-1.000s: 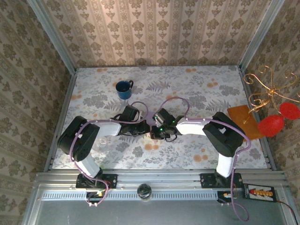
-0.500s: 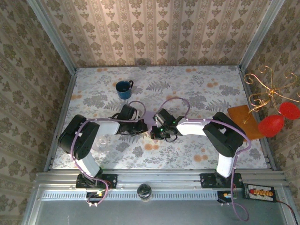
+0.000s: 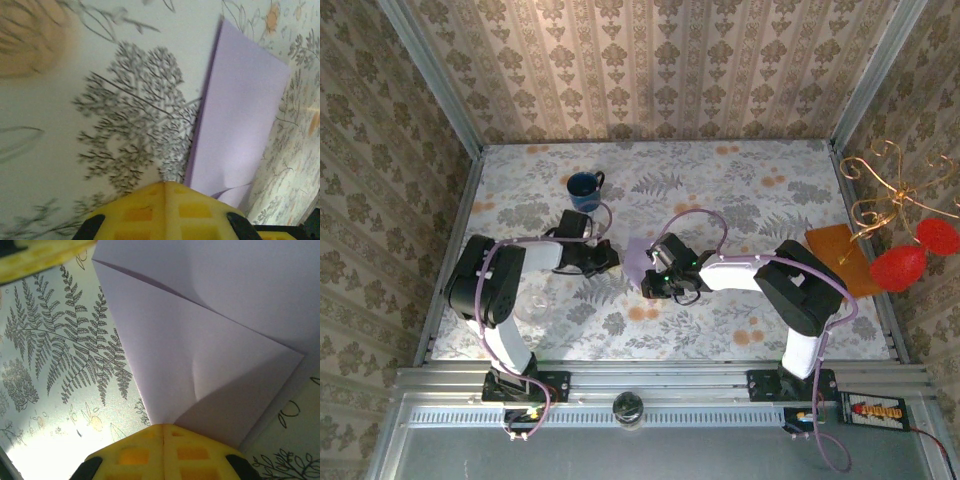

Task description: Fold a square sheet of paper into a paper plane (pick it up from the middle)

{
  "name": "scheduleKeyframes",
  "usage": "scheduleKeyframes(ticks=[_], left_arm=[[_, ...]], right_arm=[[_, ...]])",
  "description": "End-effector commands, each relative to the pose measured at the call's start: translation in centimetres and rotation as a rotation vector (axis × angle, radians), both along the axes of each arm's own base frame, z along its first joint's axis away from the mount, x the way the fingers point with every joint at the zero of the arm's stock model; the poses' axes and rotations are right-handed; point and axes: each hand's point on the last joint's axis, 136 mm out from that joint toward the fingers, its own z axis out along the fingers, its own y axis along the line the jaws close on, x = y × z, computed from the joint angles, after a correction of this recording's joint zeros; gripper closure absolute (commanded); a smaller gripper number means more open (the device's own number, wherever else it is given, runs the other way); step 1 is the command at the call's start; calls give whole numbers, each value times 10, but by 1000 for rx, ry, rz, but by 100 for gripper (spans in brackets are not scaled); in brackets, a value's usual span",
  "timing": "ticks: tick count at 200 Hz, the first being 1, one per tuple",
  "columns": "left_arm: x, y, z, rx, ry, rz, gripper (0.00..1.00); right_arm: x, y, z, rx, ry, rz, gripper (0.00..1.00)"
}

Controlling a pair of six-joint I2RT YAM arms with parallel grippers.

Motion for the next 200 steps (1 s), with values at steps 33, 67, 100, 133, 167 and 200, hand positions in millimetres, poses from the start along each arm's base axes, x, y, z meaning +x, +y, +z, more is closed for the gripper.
scheduleKeyframes(ticks=[33,67,100,133,167,200], left_arm=[[21,18,23,43,-81,56,98],[12,11,50,-33,-127,88,86],[-9,2,52,-74,-113,89,69],[-25,-8,50,-106,-97,84,58],[-37,-22,46,-142,-68,74,51],[-39,-27,41,-153,-34,88,51]], right_arm=[[-22,-44,-21,-192,68,65,91],[9,-19,43,-8,-116,18,77],[18,-18,68,115,-156,-124,62],[13,-19,59,128,-86,-206,61],[19,-29,39,49,-55,-279,61],[35,-29,36,69,-34,-305,64]])
